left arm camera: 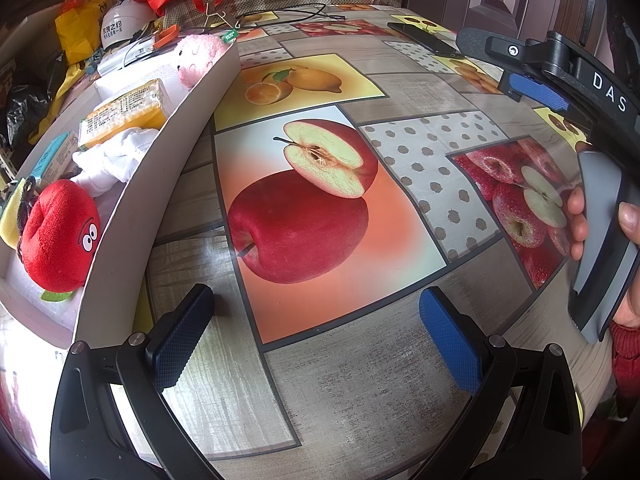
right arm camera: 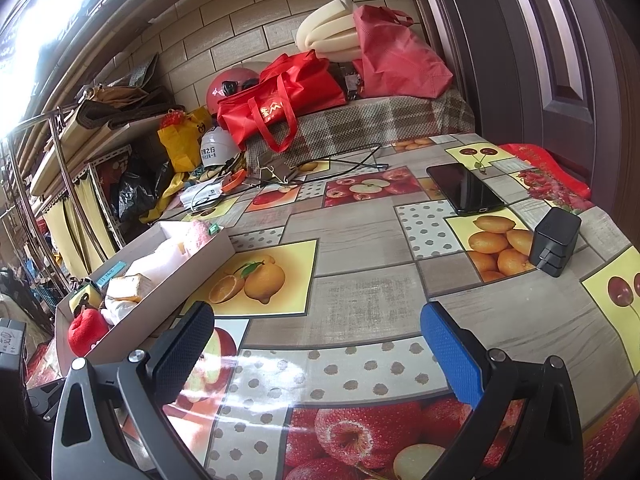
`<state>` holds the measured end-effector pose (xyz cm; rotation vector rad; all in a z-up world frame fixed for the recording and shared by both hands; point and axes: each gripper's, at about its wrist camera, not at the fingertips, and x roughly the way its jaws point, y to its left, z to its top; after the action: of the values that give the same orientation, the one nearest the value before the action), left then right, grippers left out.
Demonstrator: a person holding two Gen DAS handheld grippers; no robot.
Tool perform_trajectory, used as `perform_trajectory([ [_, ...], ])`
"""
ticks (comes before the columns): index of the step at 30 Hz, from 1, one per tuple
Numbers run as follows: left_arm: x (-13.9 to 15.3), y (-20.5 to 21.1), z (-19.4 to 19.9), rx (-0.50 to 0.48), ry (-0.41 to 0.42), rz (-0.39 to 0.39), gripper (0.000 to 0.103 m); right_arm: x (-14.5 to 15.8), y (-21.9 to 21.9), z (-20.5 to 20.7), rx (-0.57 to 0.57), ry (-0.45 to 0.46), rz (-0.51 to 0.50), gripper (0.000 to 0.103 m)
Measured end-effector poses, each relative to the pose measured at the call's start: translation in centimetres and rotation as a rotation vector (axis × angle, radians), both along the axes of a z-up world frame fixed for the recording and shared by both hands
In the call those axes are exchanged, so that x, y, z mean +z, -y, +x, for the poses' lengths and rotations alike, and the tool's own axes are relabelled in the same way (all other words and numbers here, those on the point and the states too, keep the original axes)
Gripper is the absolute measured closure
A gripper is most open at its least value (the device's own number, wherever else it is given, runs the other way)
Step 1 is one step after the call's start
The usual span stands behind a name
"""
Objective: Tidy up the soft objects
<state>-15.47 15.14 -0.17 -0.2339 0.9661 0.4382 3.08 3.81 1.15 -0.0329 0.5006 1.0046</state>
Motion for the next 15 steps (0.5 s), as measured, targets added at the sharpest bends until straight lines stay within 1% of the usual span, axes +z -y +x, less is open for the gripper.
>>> perform_trajectory([
  [15, -0.03, -0.04, 0.05, 0.000, 0.000, 0.000, 0.000, -0.09, -0.02, 0.22, 0.000, -0.005, 0.000, 0.000],
])
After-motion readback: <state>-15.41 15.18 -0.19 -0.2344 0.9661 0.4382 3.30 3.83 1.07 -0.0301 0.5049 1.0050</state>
